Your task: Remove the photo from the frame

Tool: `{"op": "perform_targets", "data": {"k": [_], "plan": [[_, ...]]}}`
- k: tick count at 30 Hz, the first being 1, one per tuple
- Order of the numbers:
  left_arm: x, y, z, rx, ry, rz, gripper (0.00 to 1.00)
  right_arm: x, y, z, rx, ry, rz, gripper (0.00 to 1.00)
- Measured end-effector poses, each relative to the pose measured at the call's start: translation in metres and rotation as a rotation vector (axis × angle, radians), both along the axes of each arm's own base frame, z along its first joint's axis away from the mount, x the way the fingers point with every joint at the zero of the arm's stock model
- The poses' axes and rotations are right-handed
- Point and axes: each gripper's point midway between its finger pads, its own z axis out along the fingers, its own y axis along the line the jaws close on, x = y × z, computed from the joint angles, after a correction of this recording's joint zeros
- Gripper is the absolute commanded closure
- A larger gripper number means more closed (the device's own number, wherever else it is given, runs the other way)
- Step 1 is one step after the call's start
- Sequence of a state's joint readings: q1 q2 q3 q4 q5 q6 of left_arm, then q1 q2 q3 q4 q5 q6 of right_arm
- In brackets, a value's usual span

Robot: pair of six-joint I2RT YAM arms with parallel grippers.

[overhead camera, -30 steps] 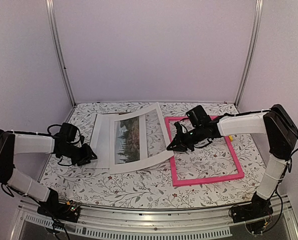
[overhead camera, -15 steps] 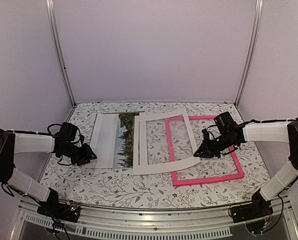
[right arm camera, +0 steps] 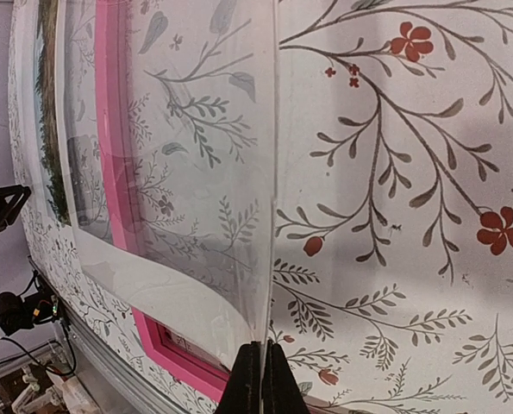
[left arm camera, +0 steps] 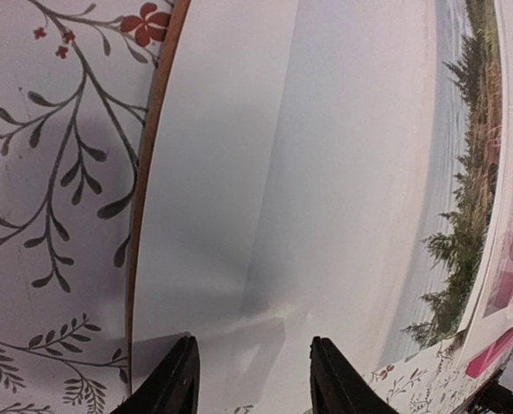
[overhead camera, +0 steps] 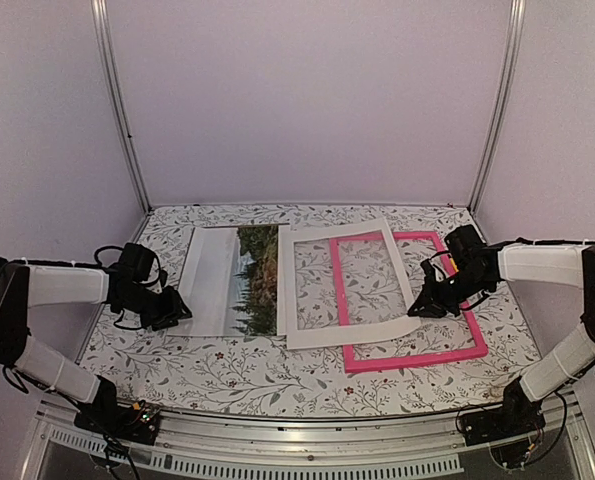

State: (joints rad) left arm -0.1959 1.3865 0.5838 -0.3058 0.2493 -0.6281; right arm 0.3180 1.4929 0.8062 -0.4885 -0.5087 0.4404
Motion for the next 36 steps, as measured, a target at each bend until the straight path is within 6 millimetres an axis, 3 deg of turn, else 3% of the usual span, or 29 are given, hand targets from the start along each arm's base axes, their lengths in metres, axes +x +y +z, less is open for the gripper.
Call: {"op": "perform_targets", "data": {"k": [10,26,30,36], "plan": [[-0.002,0.002,0.0,0.01,0.014,0.004,0.54,-0.001,-0.018,-0.001,-0.056,-0.005,-0.015,1.0],[-0.006,0.004,0.003,0.015,0.023,0.008,0.54,-0.006,-0.024,0.006,-0.074,-0.024,-0.031,1.0],[-0.007,0.004,0.004,0.015,0.025,0.008,0.53,-0.006,-0.026,0.01,-0.079,-0.037,-0.036,0.84],[-0.005,0.004,0.007,0.013,0.02,0.007,0.52,-0.005,-0.03,0.01,-0.095,-0.036,-0.058,0.53]]}}
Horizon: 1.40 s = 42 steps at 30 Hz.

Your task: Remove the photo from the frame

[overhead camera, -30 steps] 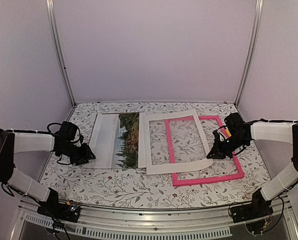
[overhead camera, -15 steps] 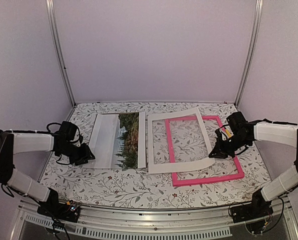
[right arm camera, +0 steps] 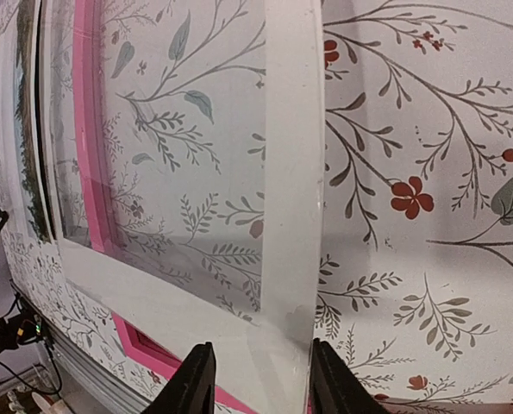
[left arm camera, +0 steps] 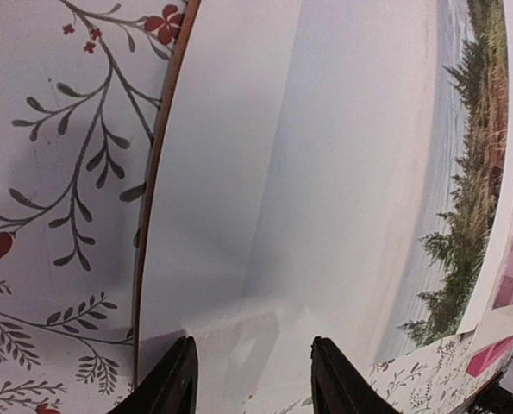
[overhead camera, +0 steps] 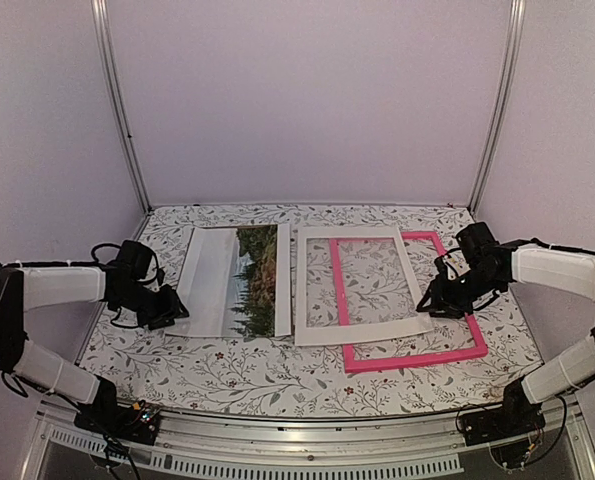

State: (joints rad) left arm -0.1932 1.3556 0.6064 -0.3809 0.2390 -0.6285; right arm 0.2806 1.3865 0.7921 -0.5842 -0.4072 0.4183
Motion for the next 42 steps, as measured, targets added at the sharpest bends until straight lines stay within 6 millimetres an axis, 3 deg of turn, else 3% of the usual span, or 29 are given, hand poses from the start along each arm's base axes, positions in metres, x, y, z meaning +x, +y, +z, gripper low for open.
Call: {"op": "perform_targets", "data": {"k": [7,13,17,21,27,29,37,42], "plan": [[0.005,-0.002,0.01,-0.012,-0.025,0.003,0.47,0.001,-0.006,0.005,-0.029,-0.004,-0.022,0.29],[0.017,-0.004,0.027,-0.023,-0.072,0.006,0.43,0.016,-0.004,0.029,-0.029,-0.077,-0.035,0.24],[0.026,-0.003,0.036,-0.023,-0.1,0.009,0.42,0.027,0.016,0.045,0.013,-0.137,-0.012,0.24],[0.034,0.004,0.039,-0.004,-0.117,0.031,0.41,0.04,0.06,0.057,0.071,-0.18,0.053,0.24],[0.037,0.022,0.034,0.027,-0.117,0.091,0.4,0.048,0.136,0.055,0.161,-0.177,0.16,0.24],[0.03,0.027,0.024,0.033,-0.093,0.105,0.4,0.052,0.165,0.056,0.196,-0.179,0.198,0.24],[-0.002,0.028,-0.007,0.022,0.001,0.12,0.39,0.058,0.247,0.047,0.277,-0.174,0.308,0.25],[-0.006,0.028,-0.008,0.01,0.0,0.122,0.4,0.045,0.28,0.026,0.295,-0.131,0.364,0.24]]}}
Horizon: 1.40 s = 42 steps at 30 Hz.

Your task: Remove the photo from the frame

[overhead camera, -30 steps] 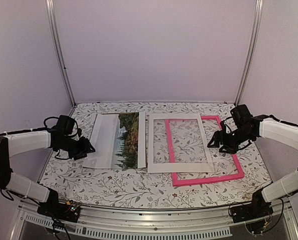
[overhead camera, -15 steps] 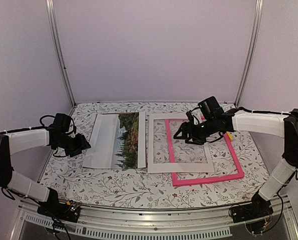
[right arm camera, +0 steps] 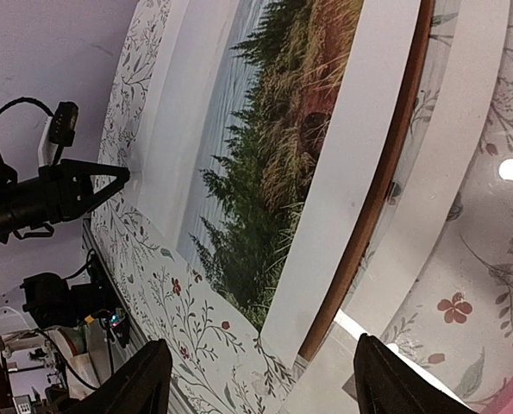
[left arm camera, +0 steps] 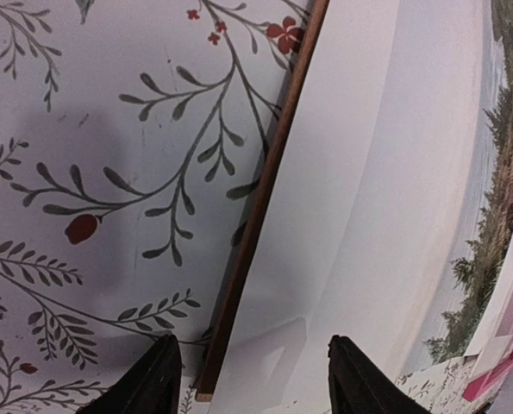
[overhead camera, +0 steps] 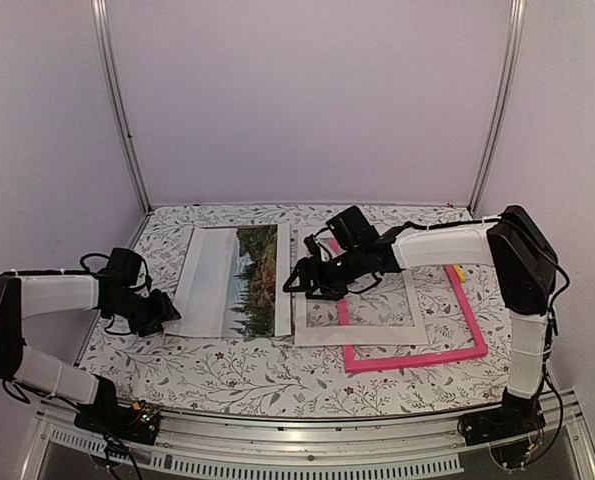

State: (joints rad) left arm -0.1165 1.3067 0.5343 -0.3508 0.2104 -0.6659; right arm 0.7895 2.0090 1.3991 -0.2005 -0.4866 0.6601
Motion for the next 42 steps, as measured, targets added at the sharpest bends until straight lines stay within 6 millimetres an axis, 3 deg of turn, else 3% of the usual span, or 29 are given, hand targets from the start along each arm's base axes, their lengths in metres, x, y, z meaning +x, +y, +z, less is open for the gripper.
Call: {"op": "perform_targets", "data": {"k": [10,21,29,42], "plan": [[0.002,-0.003,0.0,-0.019,-0.023,-0.003,0.46,-0.004,0.032,-0.032,-0.013,0.048,0.036,0.25],[0.001,-0.003,-0.001,-0.028,-0.022,0.006,0.54,0.0,0.032,-0.057,-0.041,0.073,0.013,0.25],[0.0,-0.003,-0.002,-0.029,-0.018,0.009,0.61,-0.001,0.036,-0.057,-0.03,0.078,0.011,0.28],[-0.001,-0.002,-0.003,-0.029,-0.013,0.012,0.62,0.0,0.035,-0.058,-0.042,0.072,-0.004,0.28]]}}
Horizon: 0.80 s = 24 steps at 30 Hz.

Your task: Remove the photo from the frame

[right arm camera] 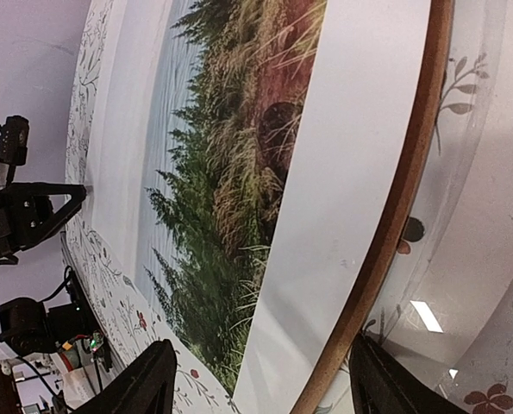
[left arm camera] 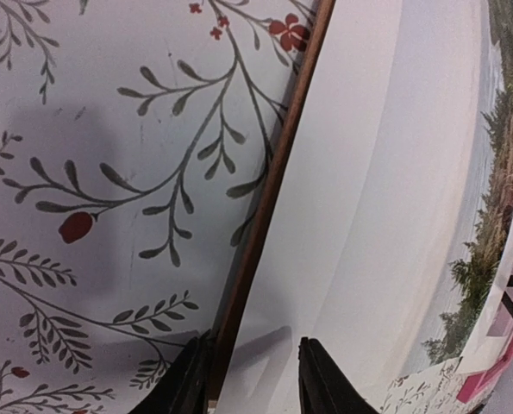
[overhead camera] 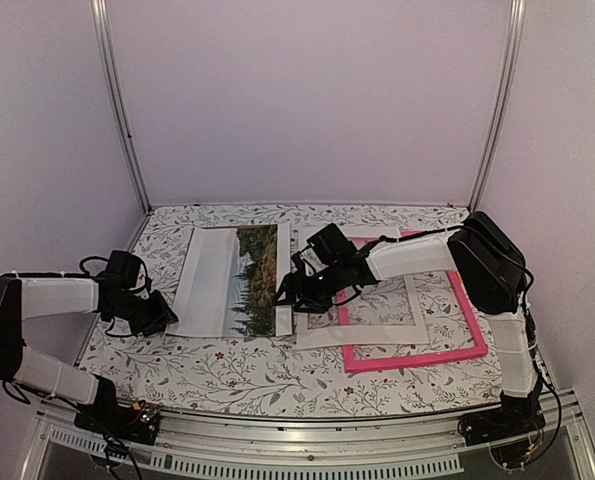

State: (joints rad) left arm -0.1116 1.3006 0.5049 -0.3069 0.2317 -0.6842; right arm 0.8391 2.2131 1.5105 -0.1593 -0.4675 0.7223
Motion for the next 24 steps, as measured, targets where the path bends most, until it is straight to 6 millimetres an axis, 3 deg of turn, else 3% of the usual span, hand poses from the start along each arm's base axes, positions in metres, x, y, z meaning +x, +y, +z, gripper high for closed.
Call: {"op": "perform_targets", "data": {"k": [17,24], "plan": [[0.0,0.0,0.0,0.001,-0.001,-0.002,0.62,-0.008,0.003,0.004,-0.028,-0.03,-0.005,0.29],[0.0,0.0,0.0,0.001,-0.001,-0.002,0.62,-0.012,0.005,0.005,-0.015,-0.011,0.005,0.35]]}}
